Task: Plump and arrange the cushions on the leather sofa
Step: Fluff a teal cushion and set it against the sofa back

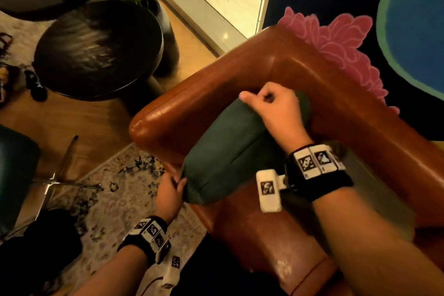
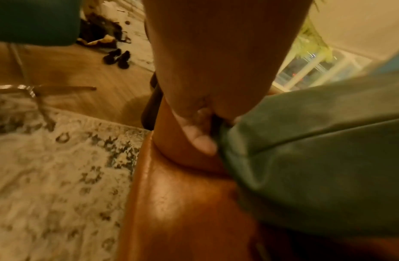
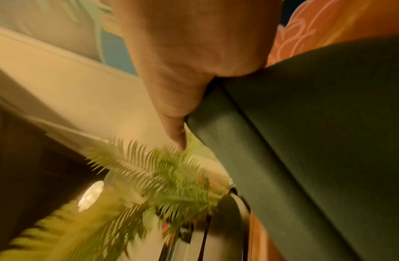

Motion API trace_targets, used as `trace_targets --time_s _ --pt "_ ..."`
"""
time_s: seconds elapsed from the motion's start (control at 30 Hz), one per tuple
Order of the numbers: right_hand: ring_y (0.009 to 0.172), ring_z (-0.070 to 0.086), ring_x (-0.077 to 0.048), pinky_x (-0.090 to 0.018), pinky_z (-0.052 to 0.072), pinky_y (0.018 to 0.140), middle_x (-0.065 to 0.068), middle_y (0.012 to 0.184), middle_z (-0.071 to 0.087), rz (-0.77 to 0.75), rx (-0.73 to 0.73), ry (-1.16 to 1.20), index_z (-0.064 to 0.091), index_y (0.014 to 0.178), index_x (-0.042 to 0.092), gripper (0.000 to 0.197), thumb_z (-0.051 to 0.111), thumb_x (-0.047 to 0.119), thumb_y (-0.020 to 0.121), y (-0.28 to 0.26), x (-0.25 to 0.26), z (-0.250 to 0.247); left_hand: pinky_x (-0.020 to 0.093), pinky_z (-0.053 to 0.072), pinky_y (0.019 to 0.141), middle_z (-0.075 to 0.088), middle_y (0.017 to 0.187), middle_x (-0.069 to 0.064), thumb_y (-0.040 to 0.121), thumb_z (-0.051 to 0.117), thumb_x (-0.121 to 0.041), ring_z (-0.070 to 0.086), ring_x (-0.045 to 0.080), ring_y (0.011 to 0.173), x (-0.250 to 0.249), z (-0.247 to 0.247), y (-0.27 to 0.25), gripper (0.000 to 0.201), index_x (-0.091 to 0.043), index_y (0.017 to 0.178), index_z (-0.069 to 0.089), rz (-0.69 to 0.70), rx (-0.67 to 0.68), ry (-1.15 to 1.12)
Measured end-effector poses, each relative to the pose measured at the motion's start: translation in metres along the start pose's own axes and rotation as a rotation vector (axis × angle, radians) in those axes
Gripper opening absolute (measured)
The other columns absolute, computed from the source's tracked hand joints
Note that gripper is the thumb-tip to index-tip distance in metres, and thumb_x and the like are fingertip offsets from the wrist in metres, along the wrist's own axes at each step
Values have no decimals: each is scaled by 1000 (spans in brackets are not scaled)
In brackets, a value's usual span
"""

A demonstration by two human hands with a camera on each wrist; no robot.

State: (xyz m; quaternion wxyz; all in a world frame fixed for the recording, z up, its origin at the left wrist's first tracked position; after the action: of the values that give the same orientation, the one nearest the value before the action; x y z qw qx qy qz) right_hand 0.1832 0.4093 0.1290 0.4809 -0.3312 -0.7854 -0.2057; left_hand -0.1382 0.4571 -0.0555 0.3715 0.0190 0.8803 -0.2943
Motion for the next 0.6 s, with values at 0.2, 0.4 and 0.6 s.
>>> trace_targets --time_s 0.2,0.4,0.6 --pt "55 45 -20 -42 41 56 0 56 47 109 421 -107 42 69 19 34 74 26 76 -133 -72 127 46 58 65 67 99 15 103 52 -18 69 37 86 6 9 25 12 -22 94 59 -5 329 84" --pt "46 45 0 -23 36 51 9 52 46 398 559 50 48 62 29 41 72 1 79 -166 -151 145 42 54 94 64 121 8 101 57 -28 64 23 108 -35 49 70 27 -19 125 51 79 646 184" --pt "55 64 -10 -31 48 57 -4 70 65 791 -212 486 60 91 12 7 65 16 93 -150 -227 13 37 55 73 60 117 4 104 46 -42 61 18 93 -61 68 133 26 -22 116 58 28 835 174"
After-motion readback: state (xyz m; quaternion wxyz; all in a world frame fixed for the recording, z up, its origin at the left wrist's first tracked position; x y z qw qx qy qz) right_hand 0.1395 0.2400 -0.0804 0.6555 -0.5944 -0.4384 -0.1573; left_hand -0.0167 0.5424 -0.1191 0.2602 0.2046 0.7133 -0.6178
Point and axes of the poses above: each hand's wrist, its own y-axis towards the middle knuckle, its own z-axis out of the palm, x = y × z, the point moved 6 cm from there along y, towards the middle knuckle
